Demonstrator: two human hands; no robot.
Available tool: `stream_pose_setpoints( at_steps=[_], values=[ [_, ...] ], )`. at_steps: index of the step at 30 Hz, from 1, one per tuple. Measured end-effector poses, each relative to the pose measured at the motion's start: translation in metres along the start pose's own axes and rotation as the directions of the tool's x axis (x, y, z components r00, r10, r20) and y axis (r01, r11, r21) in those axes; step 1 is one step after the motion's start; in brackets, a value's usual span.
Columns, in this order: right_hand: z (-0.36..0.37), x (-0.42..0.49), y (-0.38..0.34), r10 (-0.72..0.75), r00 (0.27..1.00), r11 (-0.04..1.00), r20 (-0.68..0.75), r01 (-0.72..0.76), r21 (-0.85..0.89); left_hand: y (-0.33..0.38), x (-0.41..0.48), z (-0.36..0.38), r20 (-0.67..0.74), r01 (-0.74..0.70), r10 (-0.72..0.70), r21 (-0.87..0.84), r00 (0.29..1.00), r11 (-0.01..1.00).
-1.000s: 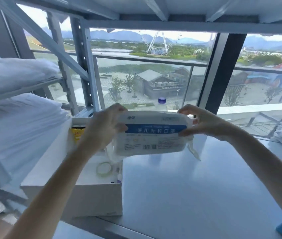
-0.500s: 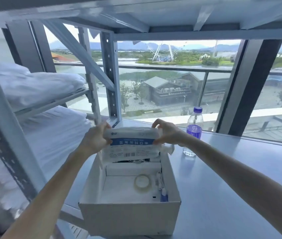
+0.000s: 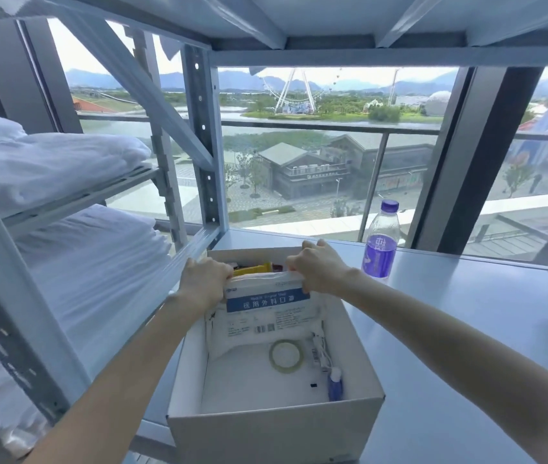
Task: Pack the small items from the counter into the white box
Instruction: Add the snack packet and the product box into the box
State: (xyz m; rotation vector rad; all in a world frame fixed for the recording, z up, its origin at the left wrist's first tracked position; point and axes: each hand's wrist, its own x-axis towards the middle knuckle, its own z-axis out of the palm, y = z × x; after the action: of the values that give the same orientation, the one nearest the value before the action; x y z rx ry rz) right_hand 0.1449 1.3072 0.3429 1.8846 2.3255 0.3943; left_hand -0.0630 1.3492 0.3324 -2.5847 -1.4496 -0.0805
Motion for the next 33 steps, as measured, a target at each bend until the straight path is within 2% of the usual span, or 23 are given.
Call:
stream_pose_setpoints(
  at_steps=[4, 7, 11, 16, 21, 24, 28, 31, 33],
  values=[
    [0.010, 0.004, 0.002, 0.049, 0.998, 0.999, -0.027, -0.049, -0.004, -0.005, 0.004, -0.001, -0.104, 0.010, -0.010, 0.000, 0.994, 1.000],
    [0.005, 0.002, 0.009, 0.089, 0.991, 0.996, -0.102, -0.086, 0.028, -0.011, 0.007, 0.001, -0.215, 0.024, -0.032, -0.035, 0.976, 0.999],
    [0.006, 0.002, 0.014, 0.111, 0.973, 0.993, -0.204, -0.116, -0.014, -0.010, 0.013, 0.006, -0.369, 0.012, -0.006, 0.014, 0.929, 1.000],
    [0.012, 0.003, 0.010, 0.116, 0.989, 0.993, -0.088, -0.115, 0.010, -0.011, 0.022, 0.011, -0.217, 0.028, -0.017, 0.050, 0.976, 0.998],
    [0.004, 0.004, 0.017, 0.130, 0.991, 0.988, 0.014, -0.131, 0.078, -0.020, 0.025, 0.011, -0.146, -0.031, -0.006, -0.251, 0.989, 0.968],
    [0.002, 0.010, 0.015, 0.142, 0.989, 0.987, 0.034, -0.144, 0.068, -0.019, 0.030, 0.014, -0.115, -0.007, -0.012, -0.166, 0.993, 0.986],
    [0.007, 0.015, 0.012, 0.211, 0.977, 0.976, -0.018, -0.210, 0.061, -0.012, 0.037, 0.012, -0.022, 0.030, -0.031, -0.076, 0.999, 0.997],
    [0.009, 0.011, 0.015, 0.207, 0.978, 0.971, -0.031, -0.202, 0.128, -0.011, 0.036, 0.012, -0.062, 0.022, -0.025, -0.055, 0.998, 0.998],
    [0.007, 0.005, 0.017, 0.190, 0.982, 0.962, -0.026, -0.180, 0.204, -0.013, 0.031, 0.011, -0.099, -0.002, -0.009, -0.110, 0.995, 0.994]
  ],
)
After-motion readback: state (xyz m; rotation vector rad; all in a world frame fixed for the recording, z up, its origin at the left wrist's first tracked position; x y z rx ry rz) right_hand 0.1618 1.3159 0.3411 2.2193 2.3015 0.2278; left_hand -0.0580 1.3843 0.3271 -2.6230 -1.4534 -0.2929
